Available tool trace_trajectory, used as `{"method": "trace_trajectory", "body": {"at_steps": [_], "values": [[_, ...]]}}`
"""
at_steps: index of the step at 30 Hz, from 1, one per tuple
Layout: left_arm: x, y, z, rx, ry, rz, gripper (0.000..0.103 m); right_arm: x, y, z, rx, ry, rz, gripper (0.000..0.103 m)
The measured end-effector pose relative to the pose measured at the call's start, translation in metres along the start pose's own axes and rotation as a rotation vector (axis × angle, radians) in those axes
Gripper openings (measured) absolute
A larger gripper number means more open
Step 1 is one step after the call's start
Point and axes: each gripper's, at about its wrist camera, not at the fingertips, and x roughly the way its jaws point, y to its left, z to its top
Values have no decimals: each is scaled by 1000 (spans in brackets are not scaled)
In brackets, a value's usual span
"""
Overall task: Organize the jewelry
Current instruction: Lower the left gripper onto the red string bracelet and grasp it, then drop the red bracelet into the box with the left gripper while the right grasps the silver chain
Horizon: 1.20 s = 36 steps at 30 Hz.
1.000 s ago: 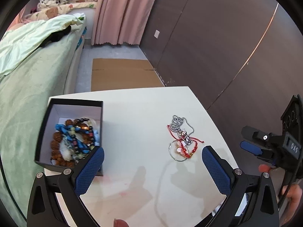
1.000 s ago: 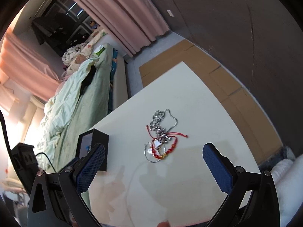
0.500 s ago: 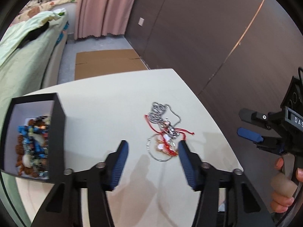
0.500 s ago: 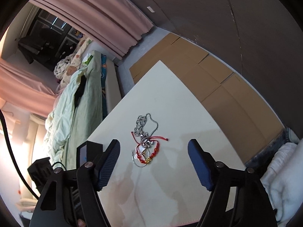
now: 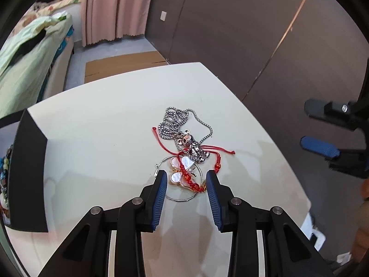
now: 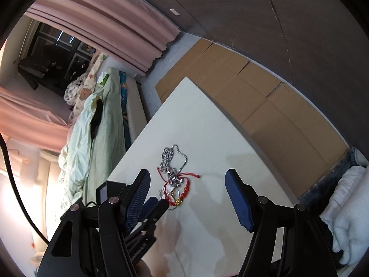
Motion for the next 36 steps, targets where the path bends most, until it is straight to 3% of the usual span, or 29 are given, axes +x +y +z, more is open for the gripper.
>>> {"method": "trace_trajectory", "body": {"at_steps": [3, 11, 17, 23, 34, 36], "values": [[8, -7, -3, 43, 5, 61, 35, 1, 0, 1, 4, 5, 3, 69], [7, 7, -4, 13, 10, 70, 30, 3, 4, -1, -9, 17, 4, 69], [-1, 24, -6, -27, 26, 53, 7, 5, 3, 0, -12, 25, 1, 69], [-9, 37, -4, -64, 25, 25, 7, 9, 7, -3, -31, 36, -1, 69], [-60, 41, 14, -99, -99, -80, 7, 21, 17, -4, -86, 63, 4, 69], [-67, 40, 17, -104, -115, -104, 7, 25, 22, -6, -101, 71, 6, 64]]}}
